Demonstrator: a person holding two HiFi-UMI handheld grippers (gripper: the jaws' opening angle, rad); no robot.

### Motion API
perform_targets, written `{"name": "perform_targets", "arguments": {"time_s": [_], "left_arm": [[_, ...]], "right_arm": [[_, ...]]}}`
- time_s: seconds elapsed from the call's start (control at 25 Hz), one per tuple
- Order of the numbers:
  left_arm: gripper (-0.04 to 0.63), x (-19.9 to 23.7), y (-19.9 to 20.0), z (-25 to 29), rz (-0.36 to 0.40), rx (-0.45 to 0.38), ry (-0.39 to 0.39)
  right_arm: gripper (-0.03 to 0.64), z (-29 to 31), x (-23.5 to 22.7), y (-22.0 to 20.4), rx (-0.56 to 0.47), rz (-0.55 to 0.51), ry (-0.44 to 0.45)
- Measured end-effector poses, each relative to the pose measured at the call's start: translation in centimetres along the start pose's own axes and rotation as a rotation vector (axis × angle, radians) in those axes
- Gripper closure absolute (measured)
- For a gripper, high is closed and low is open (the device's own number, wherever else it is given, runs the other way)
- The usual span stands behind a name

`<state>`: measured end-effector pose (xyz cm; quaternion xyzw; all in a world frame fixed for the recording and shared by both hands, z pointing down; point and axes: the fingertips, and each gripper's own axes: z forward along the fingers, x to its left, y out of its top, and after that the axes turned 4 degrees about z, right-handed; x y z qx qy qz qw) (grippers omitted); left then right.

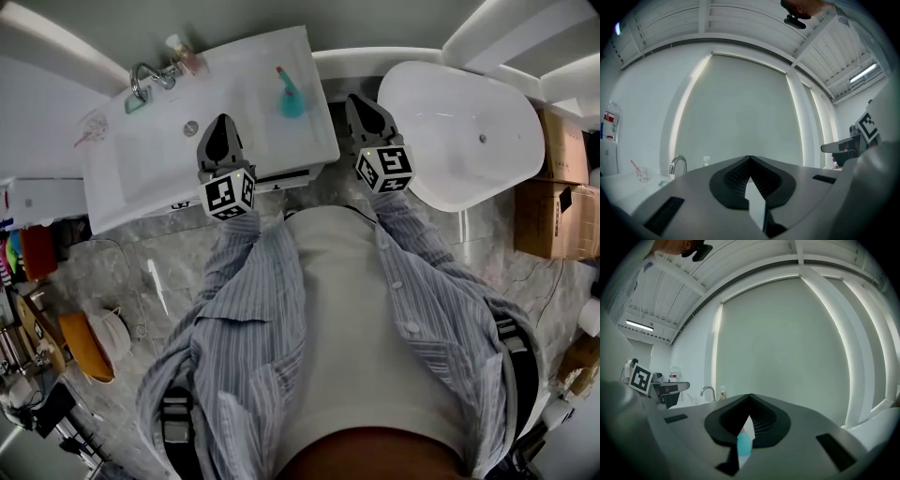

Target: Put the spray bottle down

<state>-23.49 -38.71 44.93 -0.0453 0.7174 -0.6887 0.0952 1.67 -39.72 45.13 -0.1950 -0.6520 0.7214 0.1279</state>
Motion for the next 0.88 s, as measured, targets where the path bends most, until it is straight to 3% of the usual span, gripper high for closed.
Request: {"name": "perform_targets", "arguments": {"time_s": [0.88], "left_arm": [[0.594,-1.1,0.1,0.4,-0.005,0.006,-0.03]], "right_arm": [[0.603,-0.2,0.1,0.2,0.003,-0.007,0.003]]}}
